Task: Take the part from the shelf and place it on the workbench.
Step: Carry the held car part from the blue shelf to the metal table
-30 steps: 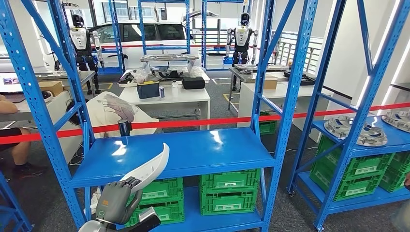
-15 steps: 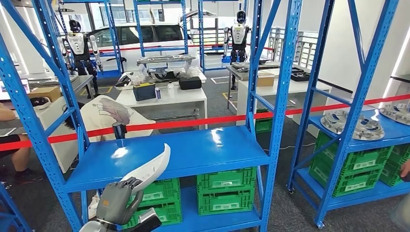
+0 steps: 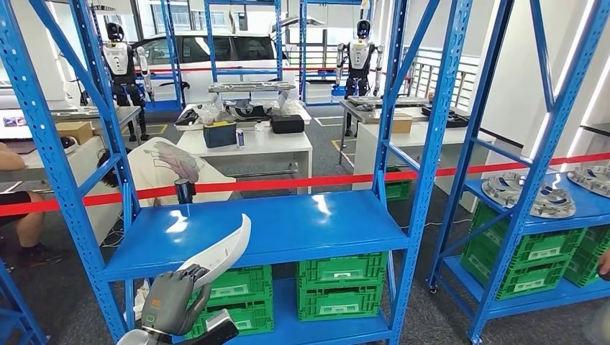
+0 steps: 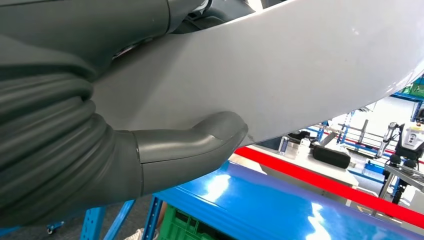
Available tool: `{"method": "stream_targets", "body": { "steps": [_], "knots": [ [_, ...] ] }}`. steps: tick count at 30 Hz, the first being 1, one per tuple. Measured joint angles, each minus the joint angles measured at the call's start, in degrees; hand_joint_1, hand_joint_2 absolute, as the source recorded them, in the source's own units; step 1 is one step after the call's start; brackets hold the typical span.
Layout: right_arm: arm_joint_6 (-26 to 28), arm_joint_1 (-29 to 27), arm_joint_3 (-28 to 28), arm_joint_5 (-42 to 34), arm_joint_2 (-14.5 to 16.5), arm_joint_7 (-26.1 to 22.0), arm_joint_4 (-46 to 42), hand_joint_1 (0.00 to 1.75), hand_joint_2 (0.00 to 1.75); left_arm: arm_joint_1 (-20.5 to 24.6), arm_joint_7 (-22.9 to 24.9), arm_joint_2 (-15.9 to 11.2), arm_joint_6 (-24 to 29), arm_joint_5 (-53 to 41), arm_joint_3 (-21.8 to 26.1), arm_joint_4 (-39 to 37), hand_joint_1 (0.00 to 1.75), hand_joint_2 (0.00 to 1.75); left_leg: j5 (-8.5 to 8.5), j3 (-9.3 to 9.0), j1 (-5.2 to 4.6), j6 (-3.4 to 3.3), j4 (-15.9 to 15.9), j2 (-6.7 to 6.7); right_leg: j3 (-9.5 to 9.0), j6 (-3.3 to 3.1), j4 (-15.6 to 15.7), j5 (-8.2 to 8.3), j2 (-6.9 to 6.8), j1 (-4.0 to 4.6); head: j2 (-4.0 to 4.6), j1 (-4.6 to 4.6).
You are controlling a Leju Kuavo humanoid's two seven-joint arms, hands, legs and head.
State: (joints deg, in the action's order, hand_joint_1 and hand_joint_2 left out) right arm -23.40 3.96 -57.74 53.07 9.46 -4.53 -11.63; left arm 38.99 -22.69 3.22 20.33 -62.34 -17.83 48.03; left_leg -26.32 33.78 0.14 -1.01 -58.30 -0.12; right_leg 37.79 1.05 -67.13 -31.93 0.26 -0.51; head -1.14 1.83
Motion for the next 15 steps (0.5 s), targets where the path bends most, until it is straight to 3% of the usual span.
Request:
{"method": "stream_targets", "body": {
  "steps": [2, 3, 4, 6, 8, 12, 13, 15],
  "knots": [
    [-0.1, 0.0, 0.0, 0.0, 0.0, 0.0, 0.0, 0.00, 0.00, -0.1, 0.0, 0.0, 0.0, 0.0, 0.0, -0.1, 1.75, 1.75, -0.05, 0.07, -0.08, -0.20, -0.1, 0.07, 3.35, 0.26, -6.7, -2.26, -0.01, -0.04, 0.00, -0.02],
    [-0.1, -0.1, 0.0, 0.0, 0.0, 0.0, 0.0, 0.00, 0.00, -0.1, 0.0, 0.0, 0.0, 0.0, 0.0, -0.1, 1.75, 1.75, -0.07, 0.09, -0.10, -0.22, -0.1, 0.08, 3.93, 0.33, -7.7, -1.92, -0.01, -0.07, 0.00, -0.02],
    [-0.1, -0.1, 0.0, 0.0, 0.0, 0.0, 0.0, 0.00, 0.00, -0.1, 0.0, 0.0, 0.0, 0.0, 0.0, -0.1, 1.75, 1.75, -0.09, 0.09, -0.09, -0.21, -0.2, 0.08, 3.39, 0.35, -6.5, -0.55, -0.02, -0.11, 0.00, -0.02],
    [-0.1, -0.1, 0.0, 0.0, 0.0, 0.0, 0.0, 0.00, 0.00, -0.1, 0.0, 0.0, 0.0, 0.0, 0.0, -0.1, 1.75, 1.75, -0.23, 0.14, -0.06, 0.01, -0.4, 0.06, -0.33, 0.25, 0.9, 3.00, -0.07, -0.20, 0.00, -0.02],
    [-0.1, 0.0, 0.0, 0.0, 0.0, 0.0, 0.0, 0.00, 0.00, -0.1, 0.0, 0.1, 0.0, 0.0, 0.0, -0.1, 1.75, 1.75, -0.42, 0.25, -0.18, 0.55, -0.7, -0.02, -3.21, -0.14, 6.4, 4.67, -0.01, -0.02, 0.00, -0.01],
    [-0.1, 0.0, 0.0, 0.0, 0.0, 0.0, 0.0, 0.00, 0.00, 0.0, 0.0, 0.1, 0.0, 0.0, 0.0, 0.0, 1.75, 1.75, -0.76, 0.61, -0.19, 1.97, -1.2, -0.12, -3.50, -1.51, 7.7, 4.65, 0.11, -0.01, 0.00, -0.01],
    [-0.1, 0.0, 0.0, 0.0, 0.0, 0.0, 0.0, 0.00, 0.00, 0.0, 0.0, 0.1, 0.0, 0.0, 0.0, 0.0, 1.75, 1.75, -1.63, 1.16, -0.14, 2.30, -2.4, -0.12, -3.57, -1.88, 7.9, 4.74, 0.09, -0.12, 0.00, 0.01],
    [0.0, 0.0, 0.0, 0.0, 0.0, 0.0, 0.0, 0.00, 0.00, 0.0, 0.0, 0.0, 0.0, 0.0, 0.0, 0.0, 1.75, 1.75, -4.86, 3.67, -0.01, 2.78, -8.0, -0.10, -3.66, -2.39, 8.1, 4.81, 0.04, -0.18, 0.00, 0.04]
  ]
}}
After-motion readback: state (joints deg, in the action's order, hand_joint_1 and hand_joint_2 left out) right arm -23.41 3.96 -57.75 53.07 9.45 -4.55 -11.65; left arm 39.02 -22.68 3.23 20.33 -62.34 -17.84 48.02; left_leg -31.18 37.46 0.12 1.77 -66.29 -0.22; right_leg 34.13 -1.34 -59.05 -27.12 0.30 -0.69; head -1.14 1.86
